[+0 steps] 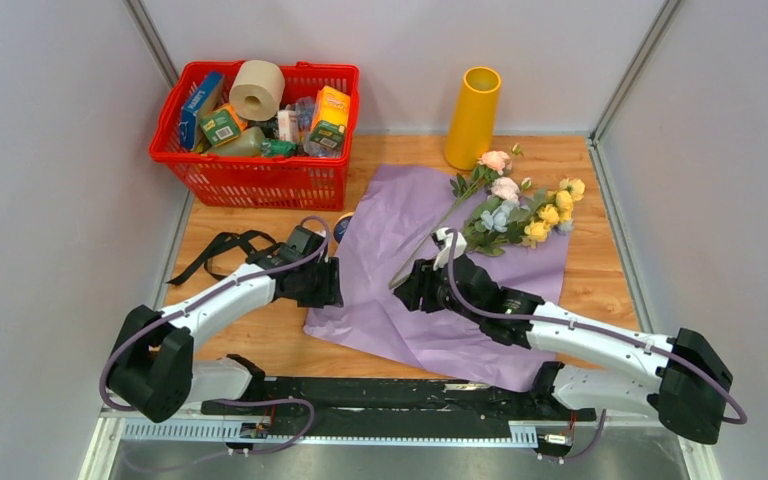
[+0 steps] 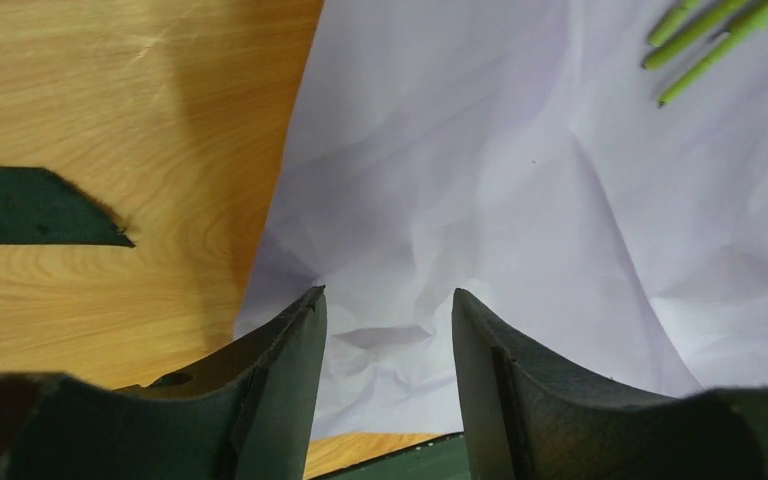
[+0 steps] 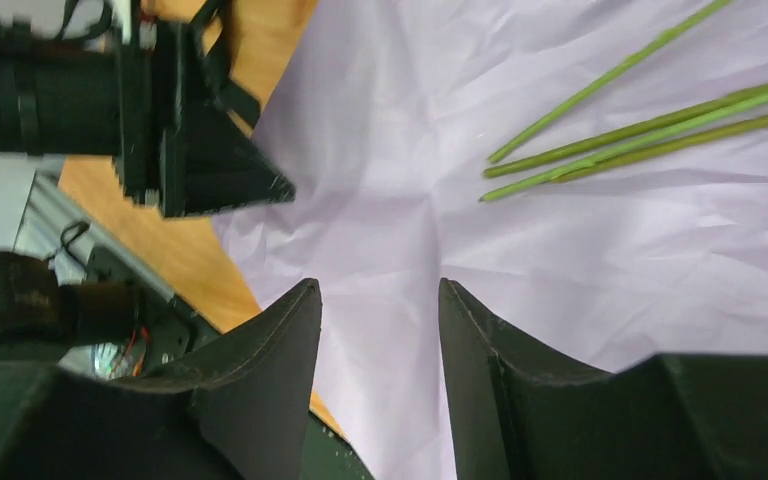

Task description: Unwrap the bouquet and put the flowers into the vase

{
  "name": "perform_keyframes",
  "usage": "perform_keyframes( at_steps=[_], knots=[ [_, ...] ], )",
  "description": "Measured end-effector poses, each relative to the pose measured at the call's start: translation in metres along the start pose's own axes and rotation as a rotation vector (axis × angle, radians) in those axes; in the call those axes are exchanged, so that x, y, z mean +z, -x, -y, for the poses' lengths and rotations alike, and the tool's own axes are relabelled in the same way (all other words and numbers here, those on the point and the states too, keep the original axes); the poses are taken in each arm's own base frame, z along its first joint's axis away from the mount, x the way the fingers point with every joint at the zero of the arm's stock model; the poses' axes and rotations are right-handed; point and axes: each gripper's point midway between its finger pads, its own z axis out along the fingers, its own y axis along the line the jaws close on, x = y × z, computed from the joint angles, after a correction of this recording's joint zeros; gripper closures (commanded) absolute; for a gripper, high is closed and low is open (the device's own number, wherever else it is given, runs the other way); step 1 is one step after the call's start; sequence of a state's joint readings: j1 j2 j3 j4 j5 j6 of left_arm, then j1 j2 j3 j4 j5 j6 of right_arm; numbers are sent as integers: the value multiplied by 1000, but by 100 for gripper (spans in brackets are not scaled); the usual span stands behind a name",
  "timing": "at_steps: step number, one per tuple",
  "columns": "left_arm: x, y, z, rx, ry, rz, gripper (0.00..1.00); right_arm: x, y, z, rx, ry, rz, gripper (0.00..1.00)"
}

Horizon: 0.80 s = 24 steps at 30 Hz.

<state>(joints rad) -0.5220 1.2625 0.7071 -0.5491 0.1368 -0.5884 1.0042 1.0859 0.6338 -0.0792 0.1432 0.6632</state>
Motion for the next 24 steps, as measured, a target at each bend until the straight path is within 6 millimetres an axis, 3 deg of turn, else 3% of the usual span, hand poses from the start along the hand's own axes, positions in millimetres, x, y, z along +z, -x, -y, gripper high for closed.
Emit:
perform_keyframes(
  at_steps=[7, 11, 14, 20, 24],
  knots=[
    [2, 2, -13, -22, 64, 29, 41, -6, 35, 35, 112, -146, 130, 50],
    [-10, 12, -4, 1, 21, 90, 36, -5, 58, 68, 197, -255, 192, 50],
    [-34, 27, 13, 54, -59, 178, 29, -4, 71, 88, 240, -322, 230, 48],
    [-100, 71, 55, 187, -209, 389, 28, 2, 101, 119, 304, -429, 286, 46],
    [-126, 82, 62, 256, -235, 479, 28, 18, 114, 146, 361, -507, 289, 48]
  ],
)
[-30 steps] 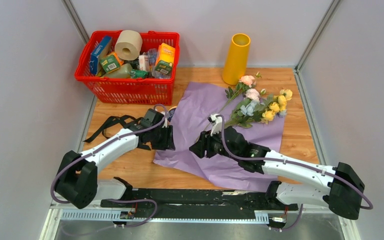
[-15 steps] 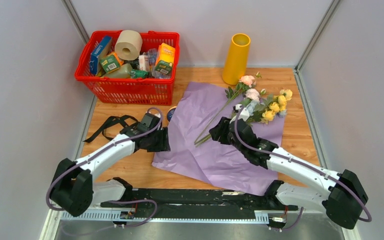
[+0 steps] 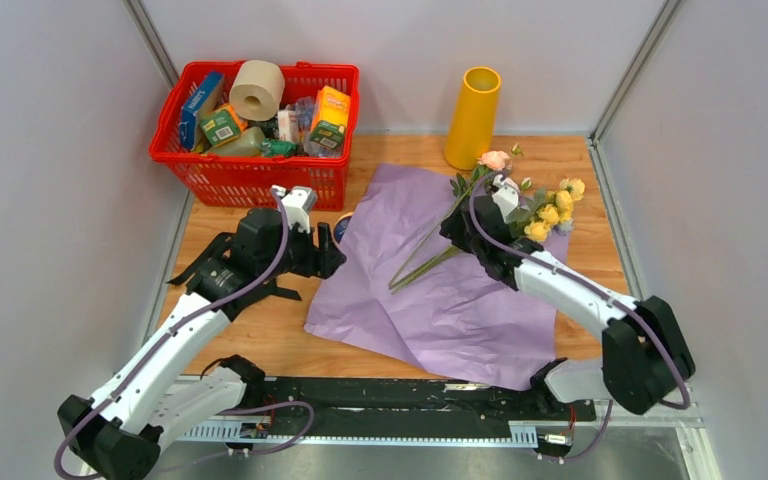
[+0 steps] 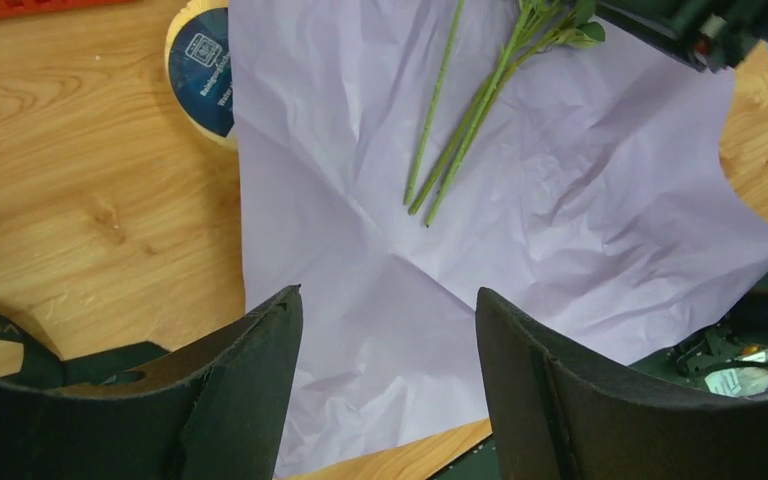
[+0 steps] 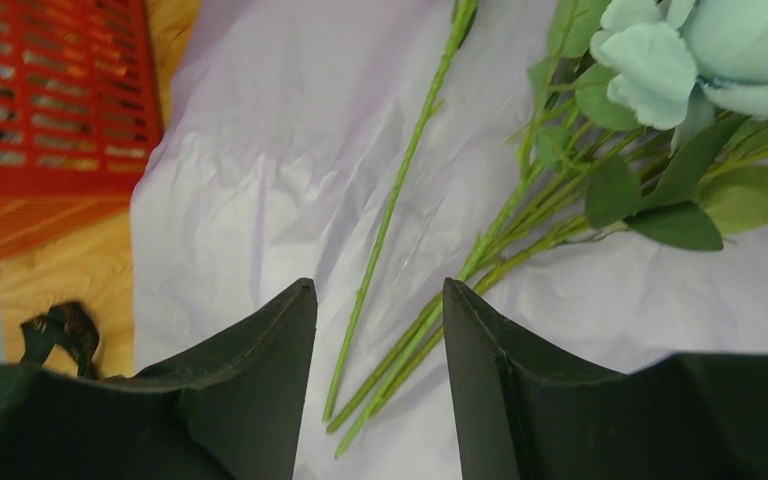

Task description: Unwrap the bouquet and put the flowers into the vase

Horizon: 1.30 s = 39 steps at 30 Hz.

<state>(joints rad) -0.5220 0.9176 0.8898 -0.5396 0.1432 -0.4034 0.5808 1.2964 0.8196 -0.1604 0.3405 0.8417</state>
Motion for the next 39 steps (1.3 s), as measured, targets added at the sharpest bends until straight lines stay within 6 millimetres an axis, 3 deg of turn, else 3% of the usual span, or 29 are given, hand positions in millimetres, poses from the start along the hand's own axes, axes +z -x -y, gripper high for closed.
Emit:
perform_keyframes(
  at_steps=[2, 8, 14, 20, 26, 31, 39],
  knots=[
    [-5, 0, 0, 18, -6, 24, 28, 16, 4, 7, 22, -48, -1, 49],
    [-10, -26, -17, 48, 38, 15, 28, 60, 15, 18, 94, -163, 15, 52],
    [-19, -14, -25, 60, 87, 82, 28, 102, 12, 25, 154, -246, 11, 53],
    [-17, -14, -33, 66, 130, 81, 29, 130, -2, 30, 188, -292, -9, 57],
    [-16, -18, -36, 72, 146, 64, 29, 141, -14, 42, 202, -335, -26, 65],
    [-18, -16, -37, 75, 157, 75, 29, 142, -12, 47, 210, -352, -18, 73],
    [-18, -16, -37, 77, 157, 75, 30, 143, -5, 52, 214, -368, 4, 69]
  ],
)
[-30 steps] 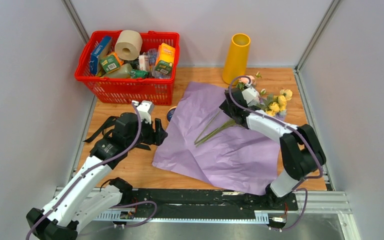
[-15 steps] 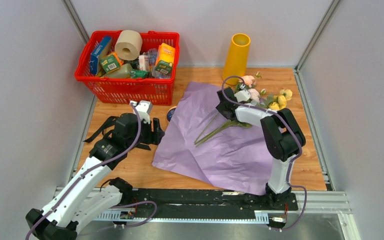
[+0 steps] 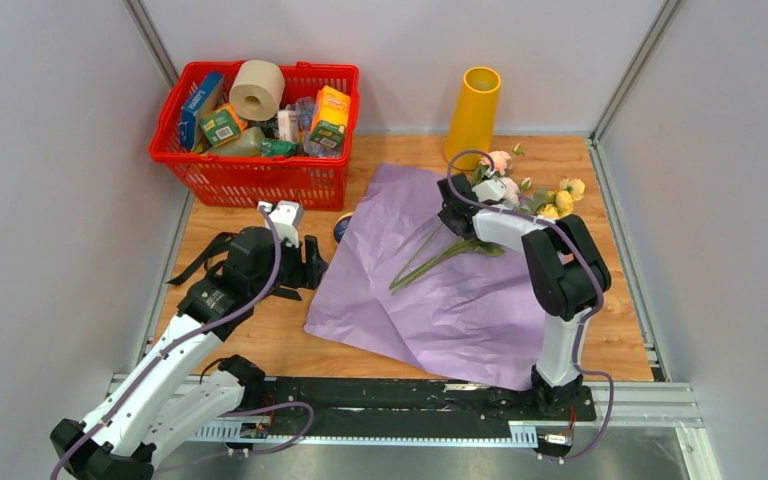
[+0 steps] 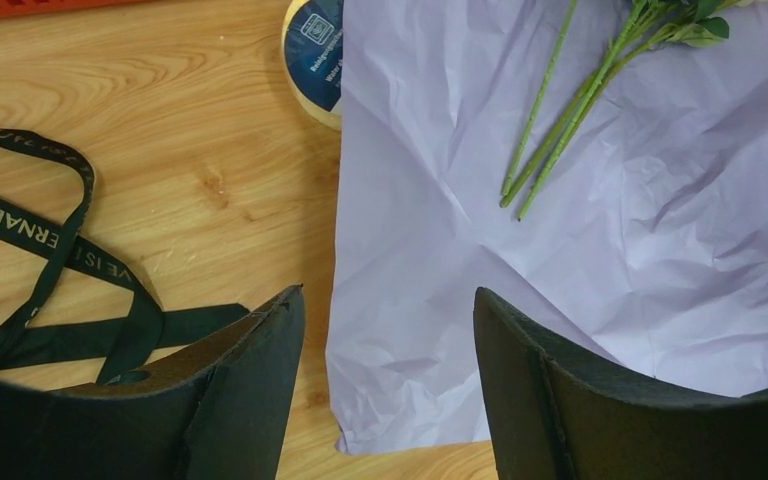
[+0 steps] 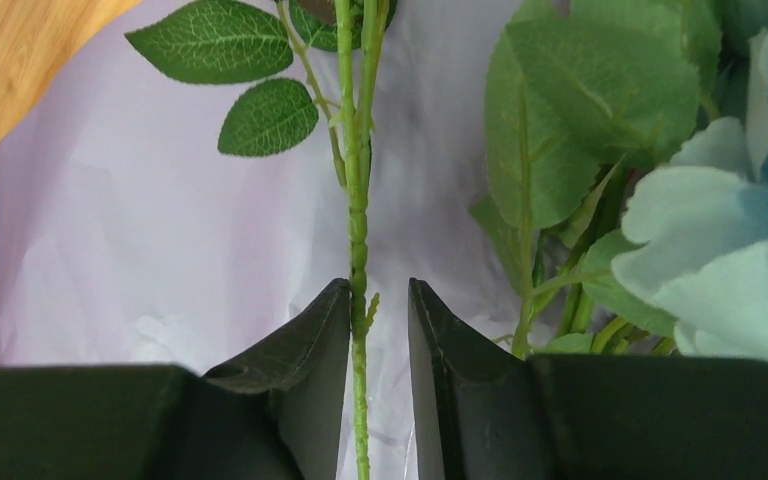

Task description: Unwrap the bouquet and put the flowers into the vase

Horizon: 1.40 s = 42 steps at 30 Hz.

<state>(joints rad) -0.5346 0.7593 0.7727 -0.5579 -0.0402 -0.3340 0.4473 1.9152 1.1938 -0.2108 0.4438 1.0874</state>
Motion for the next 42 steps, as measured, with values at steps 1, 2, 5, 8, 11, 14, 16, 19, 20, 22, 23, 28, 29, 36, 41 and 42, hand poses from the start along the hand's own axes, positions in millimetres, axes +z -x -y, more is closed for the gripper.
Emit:
perform_keyframes(
  at_steps=[1, 2, 5, 8, 11, 14, 16, 19, 20, 22, 23, 28, 29, 36, 41, 42],
  knots=[
    [0, 0, 0, 0, 0, 0, 30, 1, 1, 0, 2, -2, 1, 69],
    [0, 0, 0, 0, 1, 0, 30, 3, 3, 1, 6, -5, 3, 69],
    [0, 0, -1, 0, 4, 1, 30, 11, 8, 2, 15, -17, 9, 69],
    [0, 0, -1, 0, 7, 2, 30, 17, 8, 3, 7, -27, 9, 77],
    [0, 1, -2, 1, 11, 3, 30, 19, 8, 3, -3, -29, 10, 87],
    [0, 1, -2, 1, 13, 3, 30, 19, 11, 1, -16, -24, 17, 96],
    [0, 1, -2, 1, 13, 3, 30, 18, 13, 1, -27, -25, 27, 100],
    [0, 1, -3, 1, 16, 4, 30, 10, 21, -2, -42, -20, 52, 100],
    [0, 1, -3, 1, 18, 4, 29, 4, 25, -5, -48, -11, 64, 100],
    [0, 1, -4, 1, 22, 4, 28, -12, 38, -12, -53, 11, 101, 100],
    [0, 0, -4, 1, 23, 3, 27, -20, 44, -16, -52, 25, 118, 100],
    [1, -1, -6, 2, 32, -4, 27, -82, 83, -40, -41, 125, 244, 100],
    [1, -1, -6, 2, 32, -6, 27, -95, 92, -44, -36, 146, 270, 100],
    [2, -2, -6, 2, 32, -10, 27, -186, 157, -75, -50, 406, 502, 100],
    [2, -2, -6, 2, 32, -10, 27, -252, 208, -114, -168, 674, 782, 100],
    [2, -2, -5, 3, 32, -9, 27, -261, 216, -121, -205, 706, 842, 100]
  ],
)
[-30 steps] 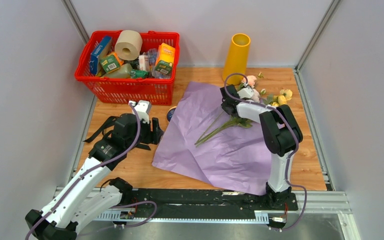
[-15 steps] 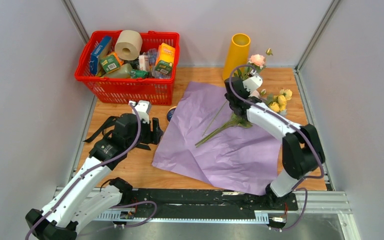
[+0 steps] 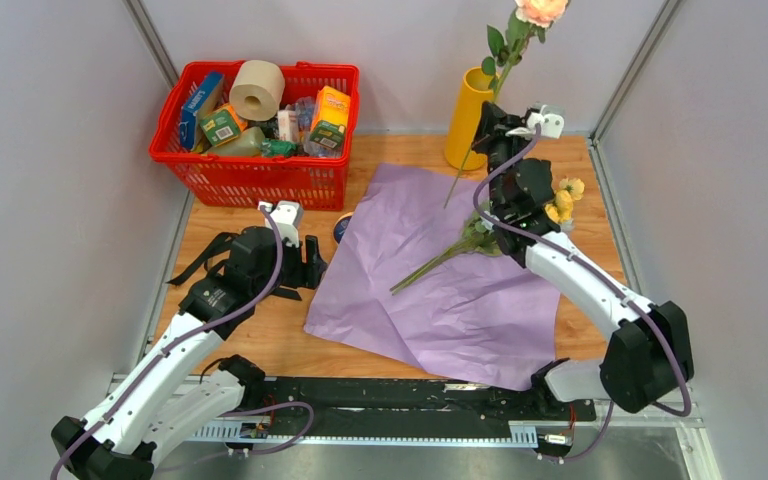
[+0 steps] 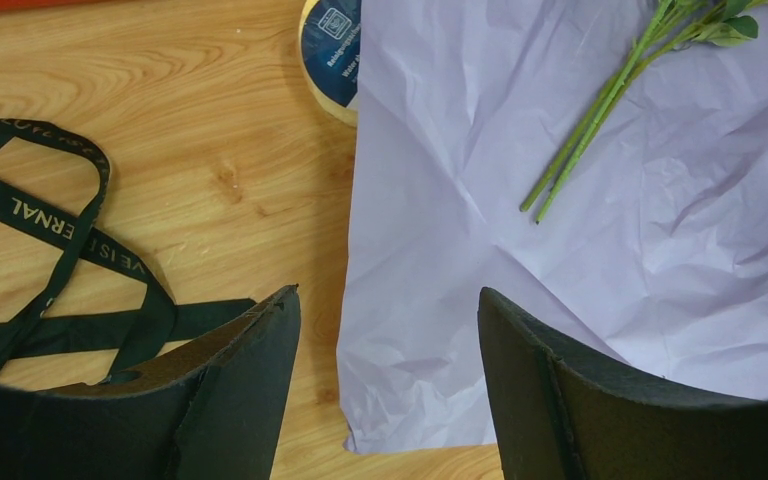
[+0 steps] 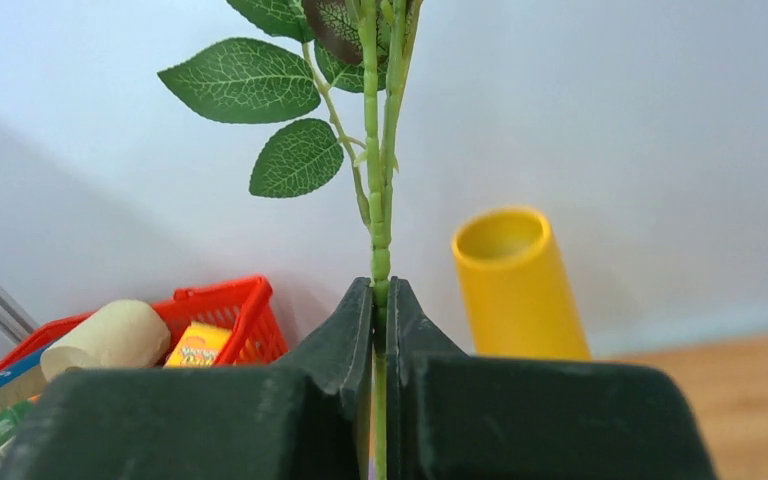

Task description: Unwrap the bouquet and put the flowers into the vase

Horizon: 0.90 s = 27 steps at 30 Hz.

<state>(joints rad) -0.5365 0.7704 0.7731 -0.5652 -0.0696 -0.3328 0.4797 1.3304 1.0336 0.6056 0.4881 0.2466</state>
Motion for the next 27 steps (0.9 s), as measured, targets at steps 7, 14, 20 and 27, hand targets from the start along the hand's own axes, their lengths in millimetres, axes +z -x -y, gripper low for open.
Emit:
perform_keyframes(
  at_steps=[7, 14, 20, 27],
  knots=[
    [0, 0, -1, 0, 8, 2, 27, 48, 71, -29, -202, 168, 271, 100],
    [0, 1, -3, 0, 18, 5, 27, 83, 123, -37, -285, 224, 485, 99],
    [0, 0, -1, 4, 11, 3, 27, 116, 132, -38, -327, 255, 607, 100],
    [1, -1, 2, 10, 3, -3, 27, 157, 119, -28, -363, 254, 655, 100]
  ],
)
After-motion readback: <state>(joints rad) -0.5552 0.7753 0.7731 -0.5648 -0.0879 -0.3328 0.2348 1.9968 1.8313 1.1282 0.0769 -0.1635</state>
